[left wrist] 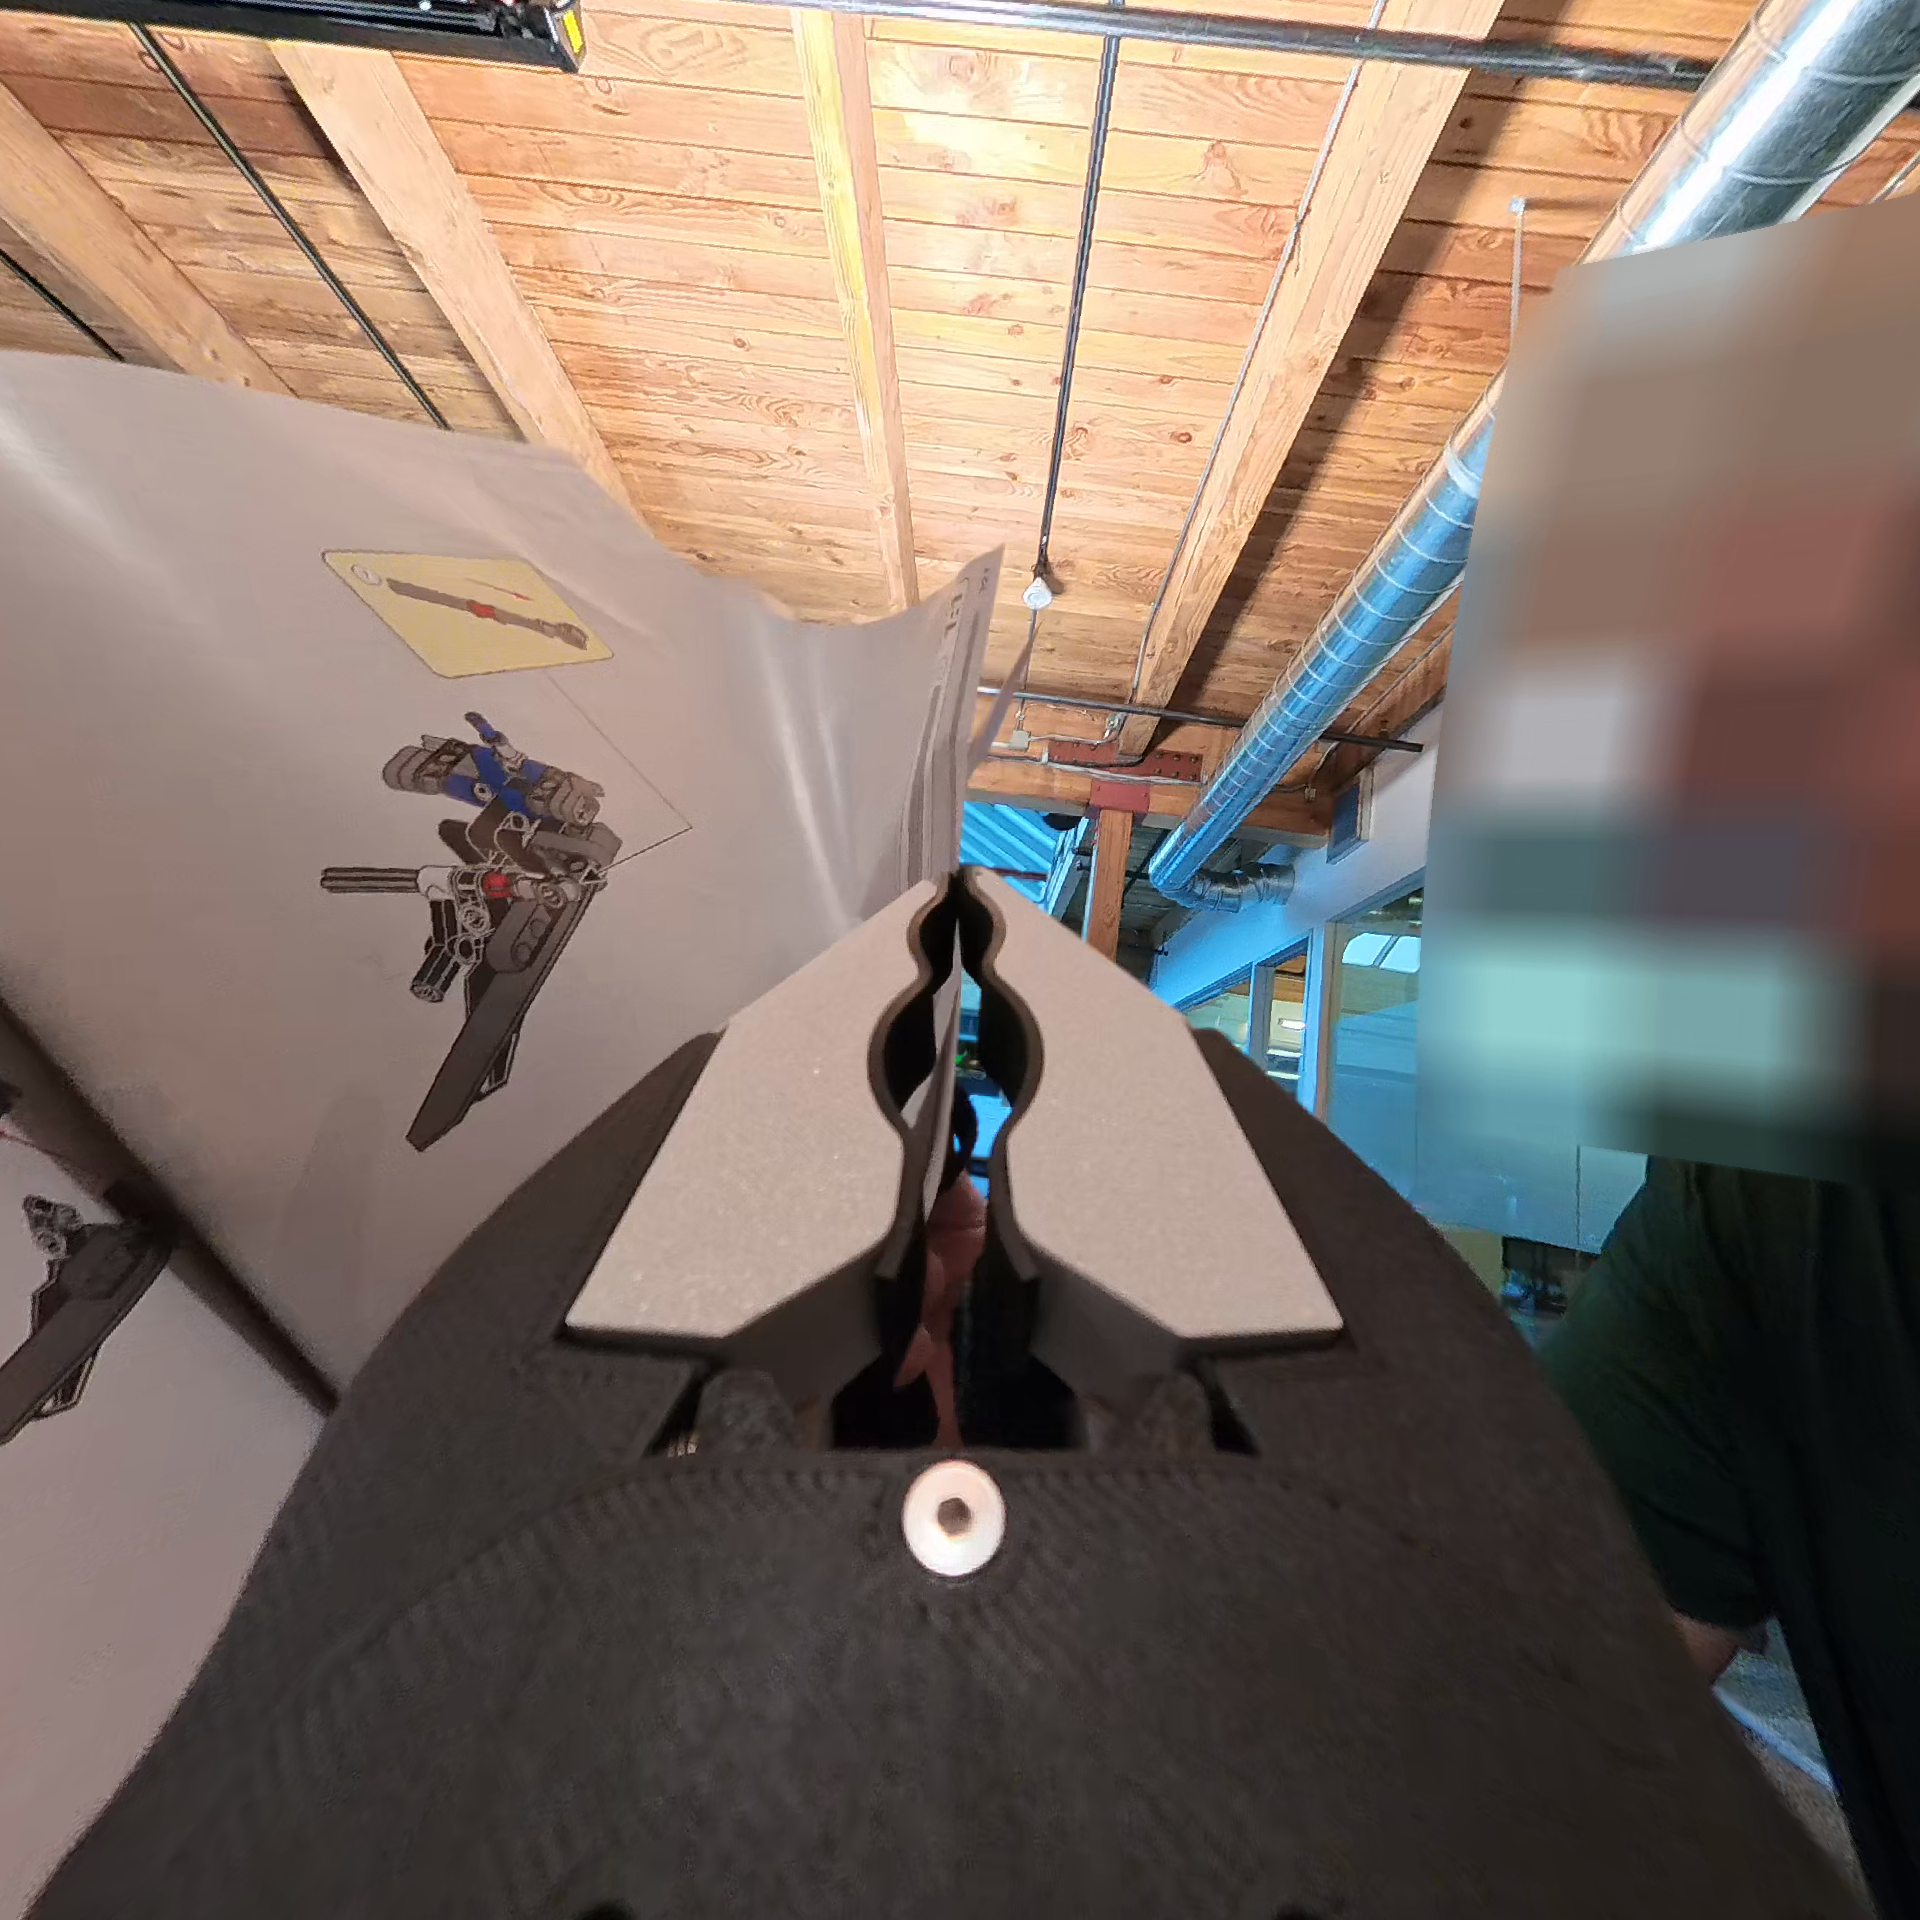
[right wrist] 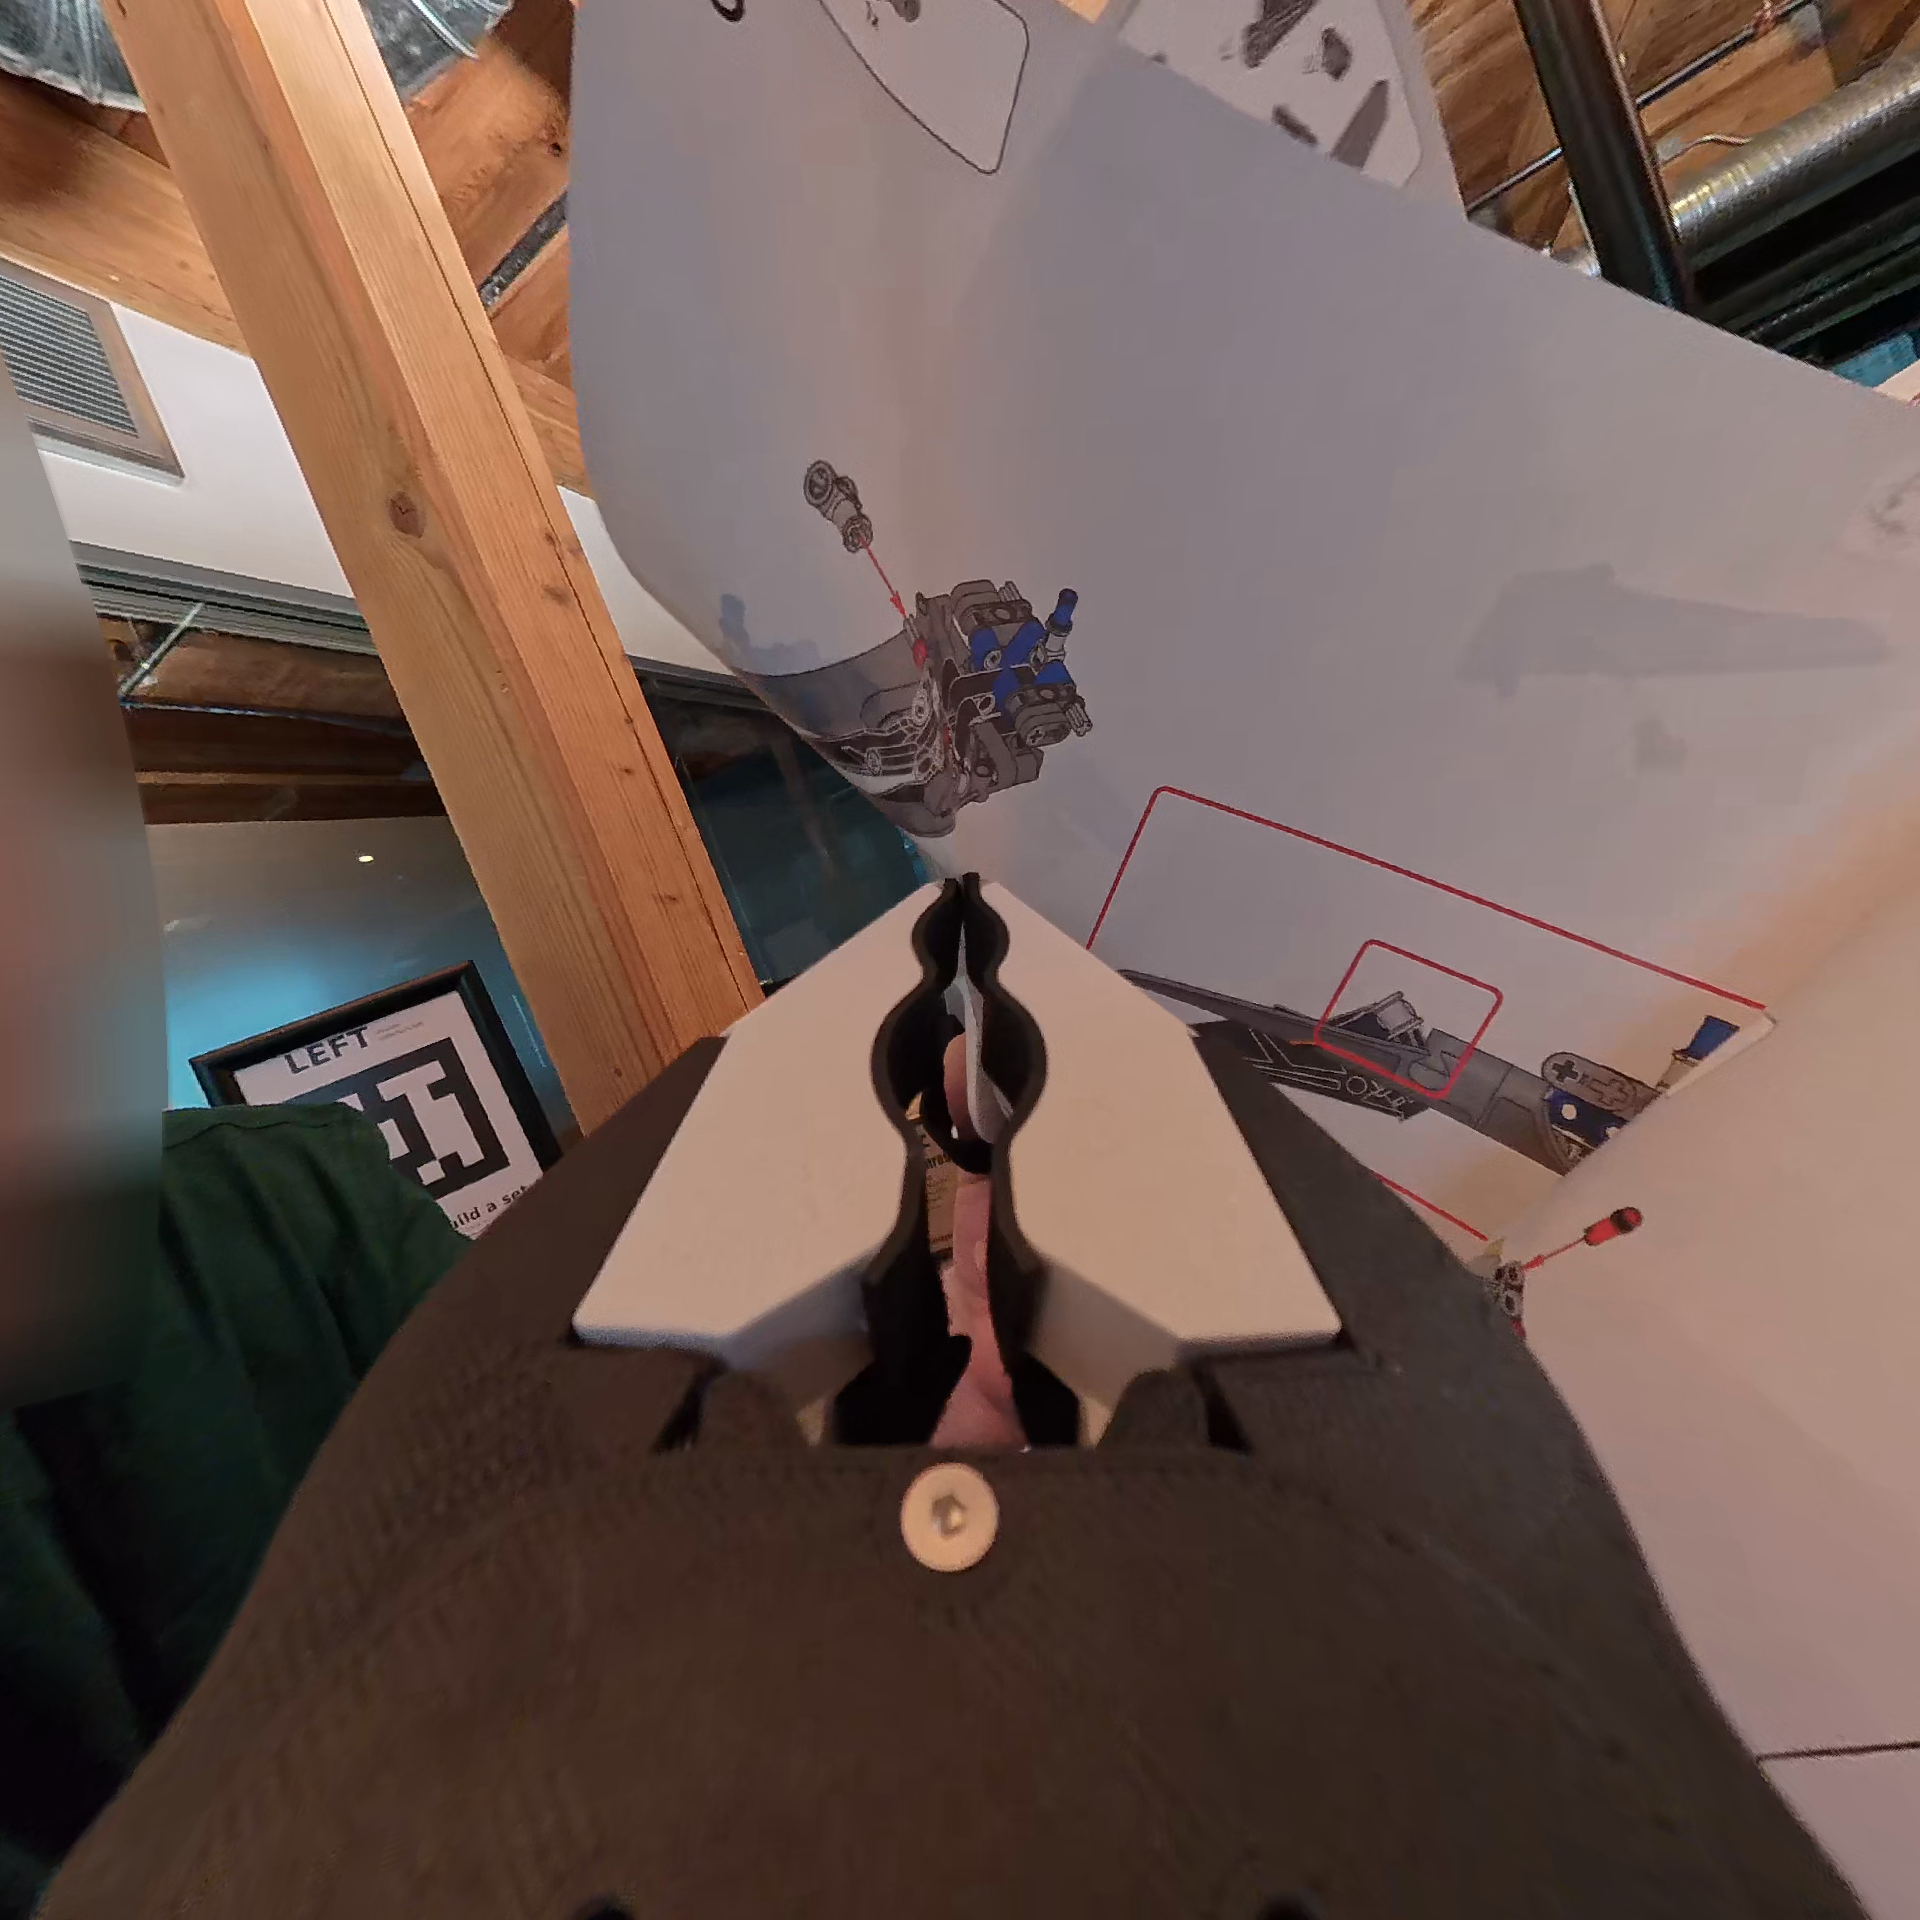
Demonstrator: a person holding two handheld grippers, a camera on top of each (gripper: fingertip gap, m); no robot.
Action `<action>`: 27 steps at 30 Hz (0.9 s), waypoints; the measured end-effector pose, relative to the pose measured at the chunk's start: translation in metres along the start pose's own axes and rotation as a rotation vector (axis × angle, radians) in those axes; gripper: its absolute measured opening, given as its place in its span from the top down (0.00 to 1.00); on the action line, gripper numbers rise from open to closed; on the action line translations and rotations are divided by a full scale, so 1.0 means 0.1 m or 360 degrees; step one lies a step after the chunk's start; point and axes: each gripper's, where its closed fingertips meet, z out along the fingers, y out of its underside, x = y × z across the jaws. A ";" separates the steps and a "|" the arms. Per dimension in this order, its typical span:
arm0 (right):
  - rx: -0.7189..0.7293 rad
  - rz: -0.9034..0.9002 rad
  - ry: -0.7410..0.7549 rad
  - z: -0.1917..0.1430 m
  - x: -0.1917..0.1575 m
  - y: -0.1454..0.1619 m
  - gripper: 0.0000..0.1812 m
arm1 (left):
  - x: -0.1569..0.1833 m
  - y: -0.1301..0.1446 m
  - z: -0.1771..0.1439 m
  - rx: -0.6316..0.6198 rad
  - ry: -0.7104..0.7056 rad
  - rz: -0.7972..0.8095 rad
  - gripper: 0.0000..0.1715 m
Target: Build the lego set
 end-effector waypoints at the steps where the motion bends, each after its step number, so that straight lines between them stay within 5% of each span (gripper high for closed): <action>1: 0.0012 0.0002 -0.0006 -0.02 0.00 -0.01 1.00 | 0.01 -0.04 -0.02 0.0035 0.0012 -0.0016 1.00; 9: 0.0067 -0.0022 0.0140 -0.29 0.02 -0.11 1.00 | 0.01 -0.22 -0.21 0.0059 -0.0188 0.0096 1.00; 20: 0.0141 -0.0205 0.0745 -1.16 0.09 -0.34 0.97 | 0.00 -0.40 -1.13 -0.0028 -0.0823 0.0335 1.00; 27: -0.0005 -0.0090 0.0744 -1.03 0.16 -0.08 0.80 | -0.10 -0.48 -1.36 -0.0081 -0.1033 0.0347 0.89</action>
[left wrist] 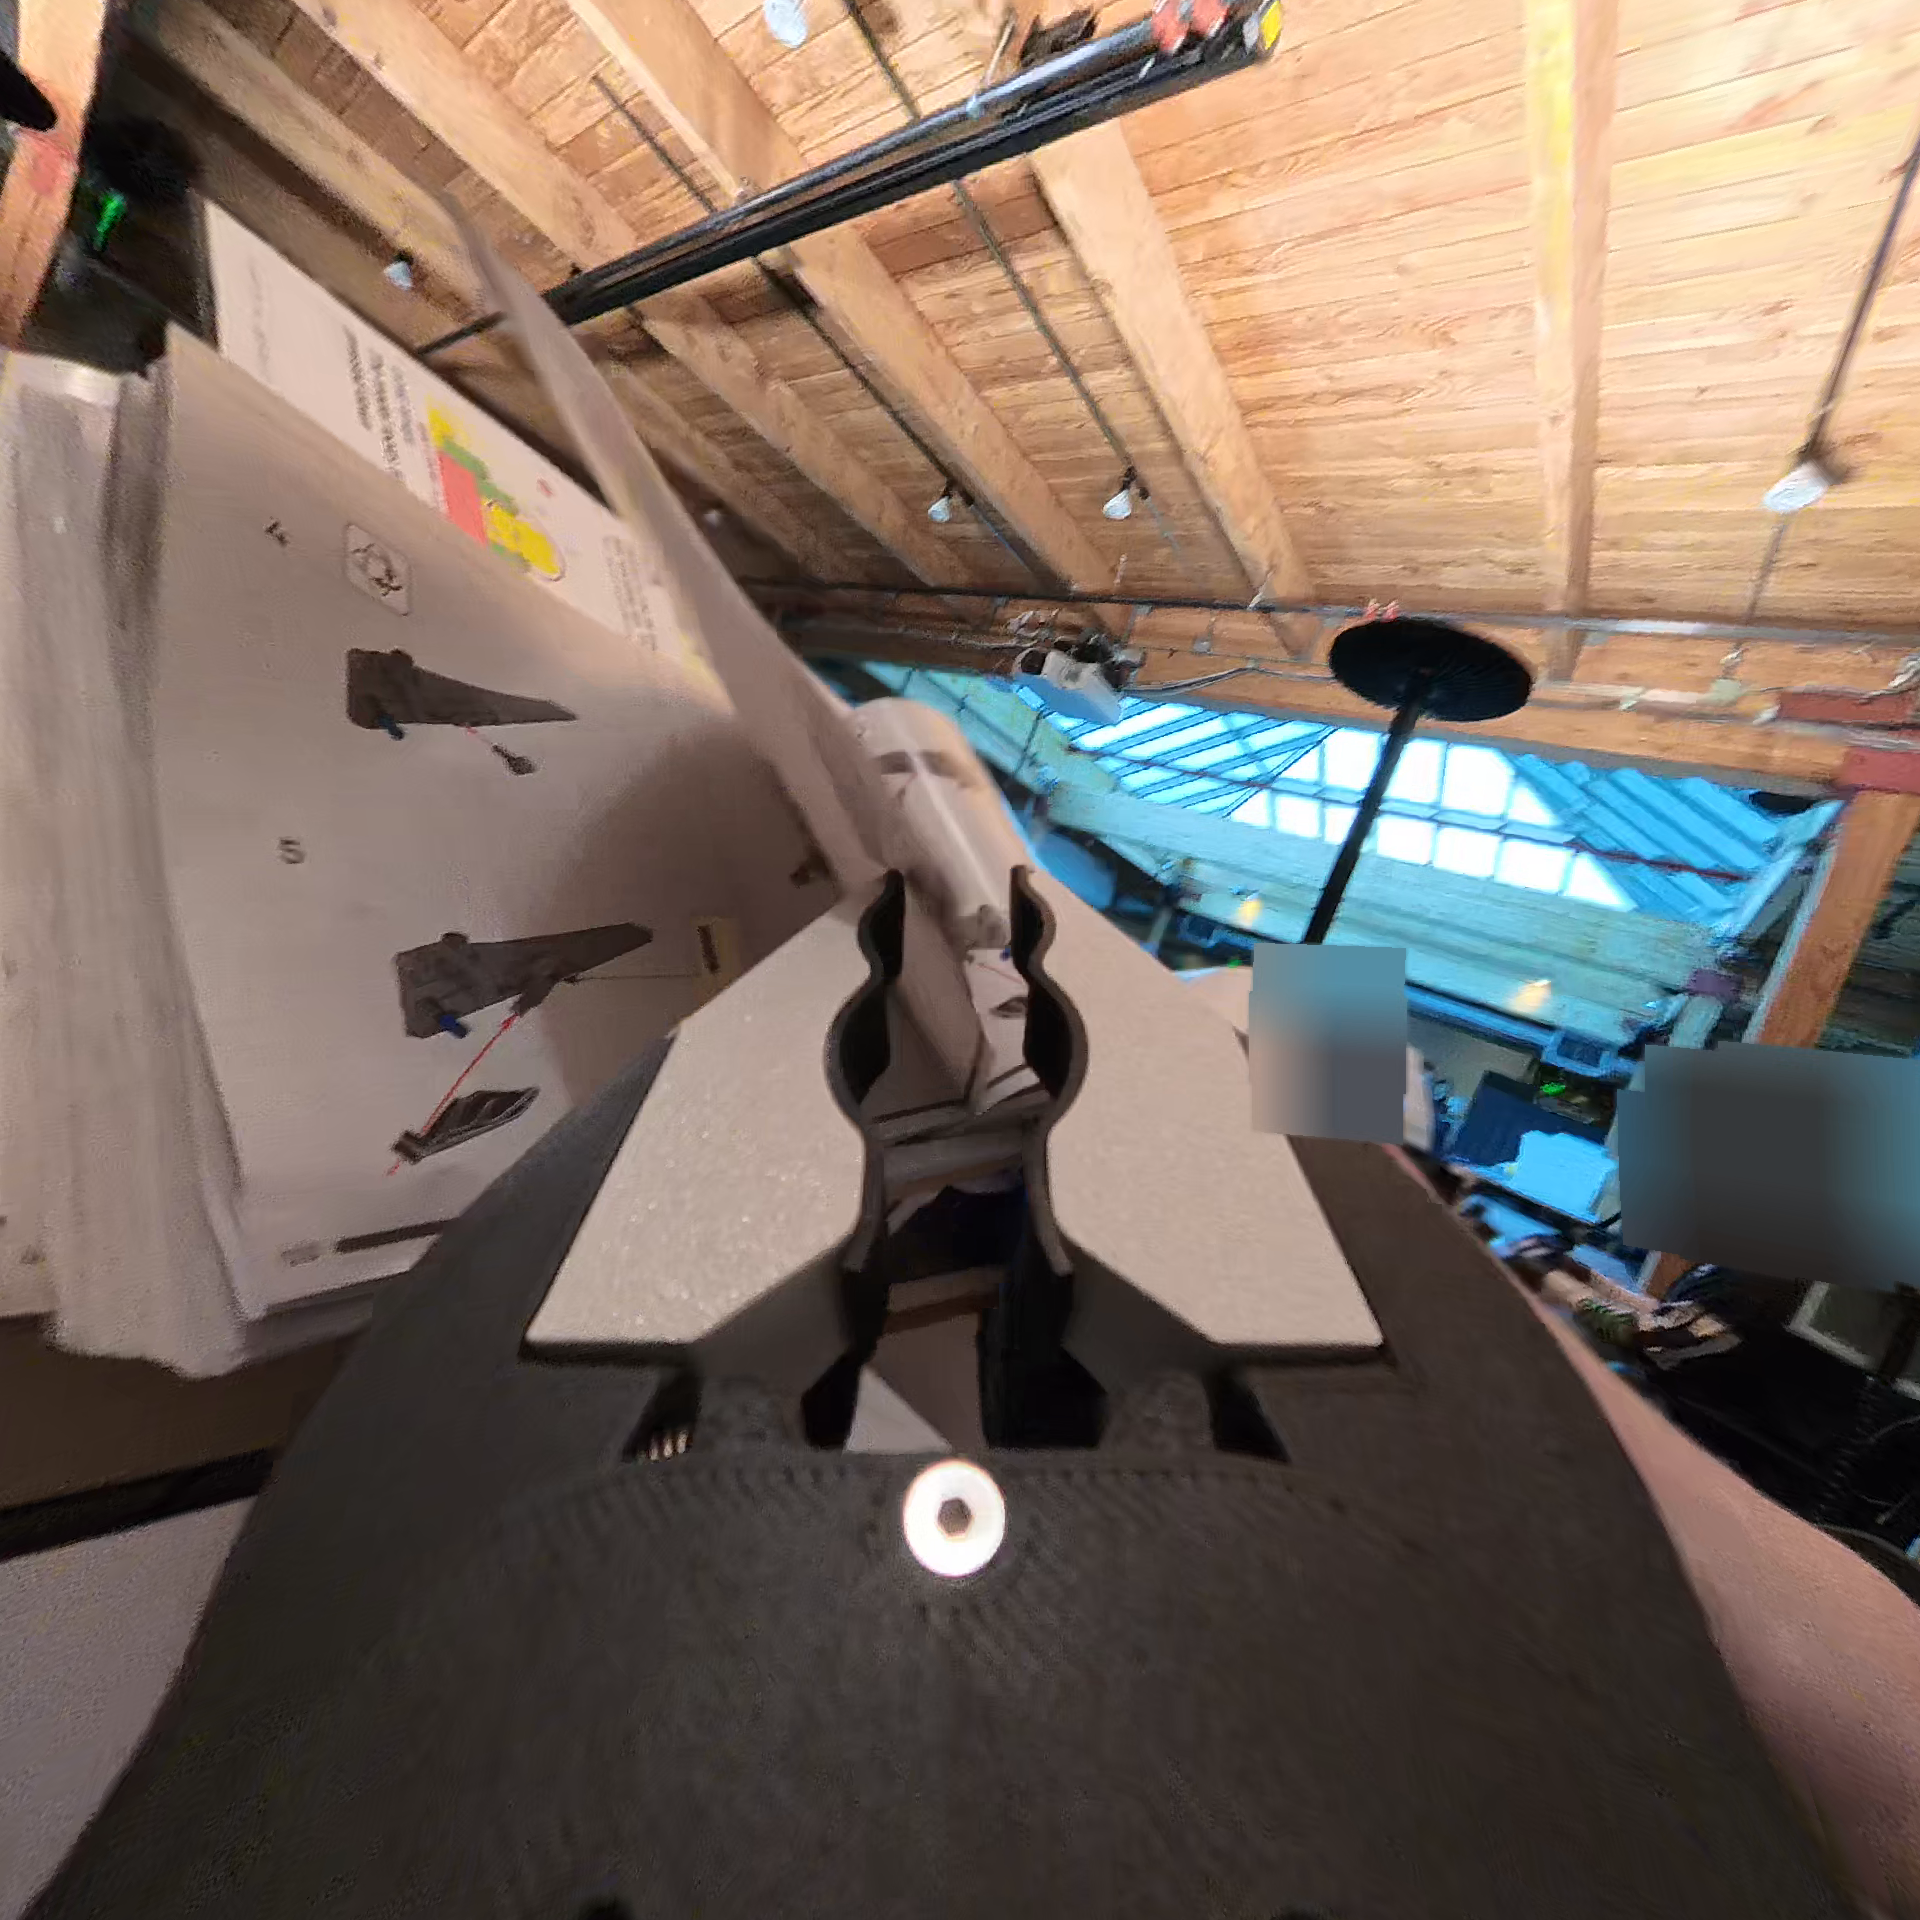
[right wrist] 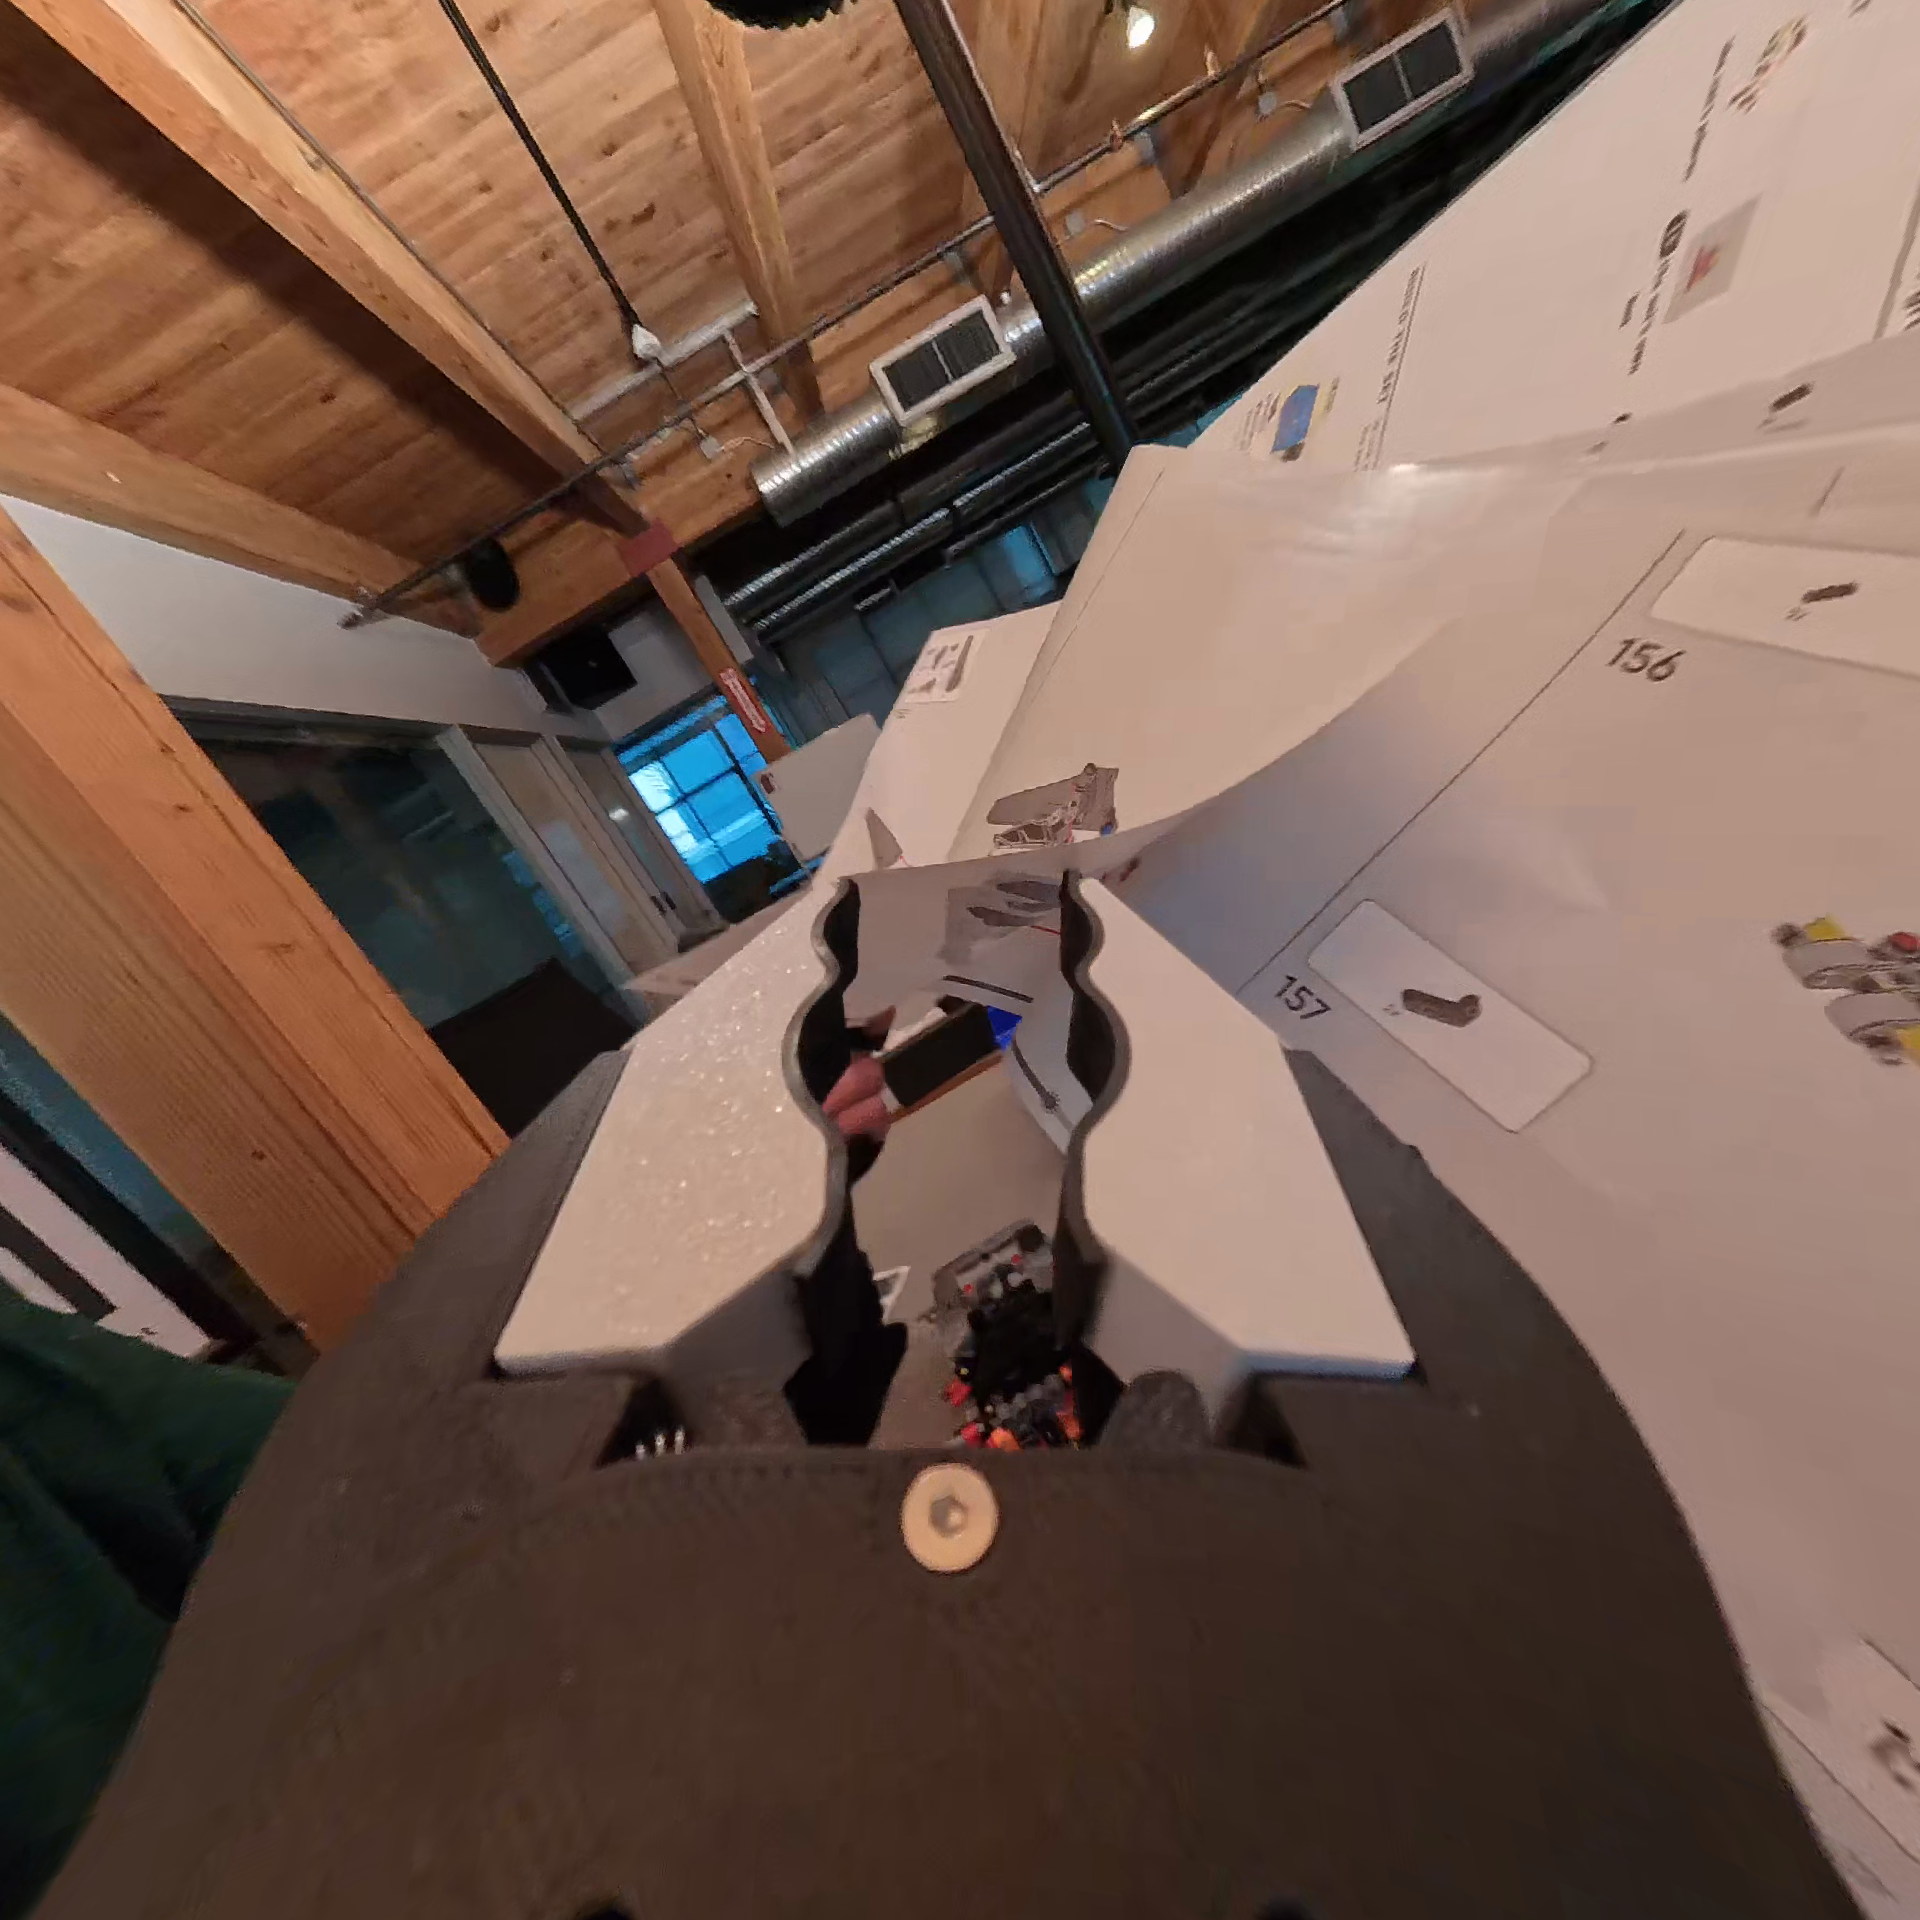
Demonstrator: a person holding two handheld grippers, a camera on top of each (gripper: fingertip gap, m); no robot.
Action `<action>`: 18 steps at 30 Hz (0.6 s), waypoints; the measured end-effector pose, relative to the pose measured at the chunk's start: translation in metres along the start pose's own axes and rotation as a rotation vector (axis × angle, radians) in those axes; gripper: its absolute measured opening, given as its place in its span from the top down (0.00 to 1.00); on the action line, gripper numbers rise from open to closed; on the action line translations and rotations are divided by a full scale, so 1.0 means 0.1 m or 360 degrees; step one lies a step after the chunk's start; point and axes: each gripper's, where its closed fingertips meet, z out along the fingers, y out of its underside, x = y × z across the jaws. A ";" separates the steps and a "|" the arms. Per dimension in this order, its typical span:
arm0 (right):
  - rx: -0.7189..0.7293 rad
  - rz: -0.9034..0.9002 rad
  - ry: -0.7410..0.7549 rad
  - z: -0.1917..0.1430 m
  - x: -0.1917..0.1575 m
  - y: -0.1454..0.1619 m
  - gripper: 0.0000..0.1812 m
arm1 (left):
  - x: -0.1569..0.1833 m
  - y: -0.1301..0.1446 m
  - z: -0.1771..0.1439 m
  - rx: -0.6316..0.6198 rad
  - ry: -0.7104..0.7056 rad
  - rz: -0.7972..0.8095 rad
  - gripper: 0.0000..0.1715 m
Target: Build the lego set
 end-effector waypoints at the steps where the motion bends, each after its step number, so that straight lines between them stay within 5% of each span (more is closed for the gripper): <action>1: 0.0013 0.0037 -0.0038 0.03 -0.01 0.01 0.78 | -0.02 0.01 -0.01 -0.0030 -0.0049 0.0056 0.90; 7: 0.0100 0.0205 -0.0196 0.02 -0.04 0.01 0.74 | -0.05 -0.03 -0.31 -0.0118 -0.0441 0.0562 0.91; 12: 0.0124 0.0260 -0.0295 0.04 -0.09 0.02 0.71 | 0.10 -0.19 -0.43 -0.0132 -0.0530 0.0794 0.87; 18: 0.0145 0.0272 -0.0303 -0.03 -0.07 0.02 0.69 | 0.45 0.26 0.13 -0.0474 -0.0289 0.1058 0.85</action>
